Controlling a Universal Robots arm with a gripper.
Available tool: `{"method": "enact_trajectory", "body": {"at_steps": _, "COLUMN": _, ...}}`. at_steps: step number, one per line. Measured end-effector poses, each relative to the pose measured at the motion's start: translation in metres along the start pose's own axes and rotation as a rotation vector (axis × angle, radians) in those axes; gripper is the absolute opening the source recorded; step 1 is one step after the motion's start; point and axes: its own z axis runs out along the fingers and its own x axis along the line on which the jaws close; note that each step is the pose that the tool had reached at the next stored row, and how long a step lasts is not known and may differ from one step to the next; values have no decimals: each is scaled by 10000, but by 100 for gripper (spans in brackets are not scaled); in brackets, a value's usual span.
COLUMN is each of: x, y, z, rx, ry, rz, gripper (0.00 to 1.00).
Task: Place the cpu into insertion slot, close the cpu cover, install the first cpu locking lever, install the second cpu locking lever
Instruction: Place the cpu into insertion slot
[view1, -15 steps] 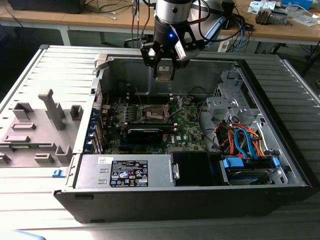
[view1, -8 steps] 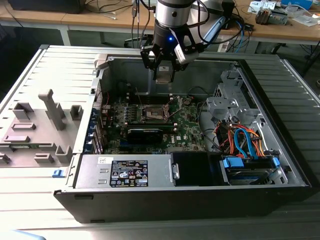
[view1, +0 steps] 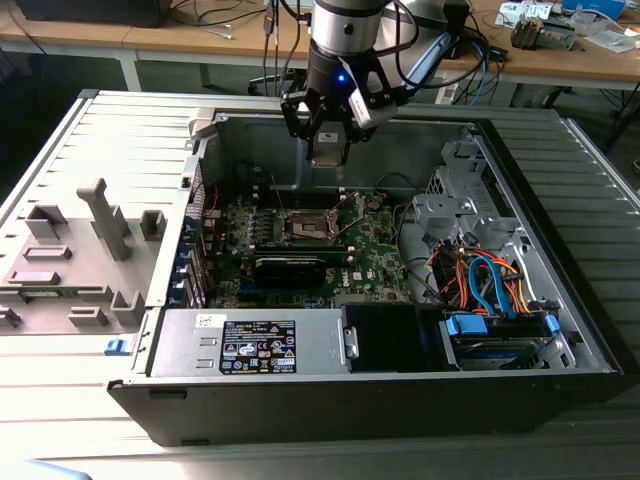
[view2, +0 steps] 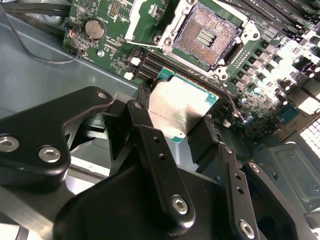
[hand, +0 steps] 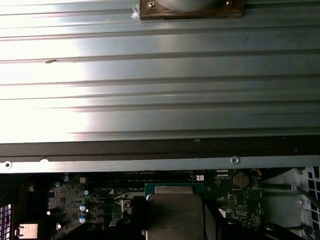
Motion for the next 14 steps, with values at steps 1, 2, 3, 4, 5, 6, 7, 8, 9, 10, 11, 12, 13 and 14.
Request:
{"method": "enact_trajectory", "body": {"at_steps": 1, "x": 1, "y": -2, "z": 2, "rx": -1, "ry": -2, "rz": 2, "gripper": 55}}
{"method": "enact_trajectory", "body": {"at_steps": 2, "x": 1, "y": -5, "z": 3, "rx": -1, "ry": -2, "rz": 2, "gripper": 55}}
{"method": "enact_trajectory", "body": {"at_steps": 3, "x": 4, "y": -14, "z": 3, "rx": 0, "ry": -1, "rz": 0, "gripper": 55}}
{"method": "enact_trajectory", "body": {"at_steps": 4, "x": 6, "y": -26, "z": 3, "rx": 1, "ry": 1, "rz": 0, "gripper": 55}}
{"method": "enact_trajectory", "body": {"at_steps": 5, "x": 7, "y": -33, "z": 4, "rx": 0, "ry": 0, "rz": 0, "gripper": 55}}
{"method": "enact_trajectory", "body": {"at_steps": 6, "x": 7, "y": -37, "z": 5, "rx": -1, "ry": -1, "rz": 1, "gripper": 55}}
{"method": "enact_trajectory", "body": {"at_steps": 7, "x": 7, "y": -43, "z": 7, "rx": 1, "ry": 0, "rz": 0, "gripper": 55}}
{"method": "enact_trajectory", "body": {"at_steps": 8, "x": 7, "y": -44, "z": 10, "rx": 0, "ry": 0, "rz": 0, "gripper": 55}}
{"method": "enact_trajectory", "body": {"at_steps": 9, "x": 7, "y": -45, "z": 12, "rx": 1, "ry": 0, "rz": 0, "gripper": 55}}
{"method": "enact_trajectory", "body": {"at_steps": 10, "x": 7, "y": -45, "z": 12, "rx": 1, "ry": 0, "rz": 0, "gripper": 55}}
{"method": "enact_trajectory", "body": {"at_steps": 11, "x": 7, "y": -46, "z": 19, "rx": 1, "ry": 0, "rz": 0, "gripper": 55}}
{"method": "enact_trajectory", "body": {"at_steps": 12, "x": 7, "y": -47, "z": 27, "rx": 1, "ry": 0, "rz": 1, "gripper": 55}}
{"method": "enact_trajectory", "body": {"at_steps": 13, "x": 6, "y": -47, "z": 28, "rx": 1, "ry": 0, "rz": 0, "gripper": 55}}
{"method": "enact_trajectory", "body": {"at_steps": 14, "x": 6, "y": -47, "z": 29, "rx": 1, "ry": 0, "rz": 0, "gripper": 55}}
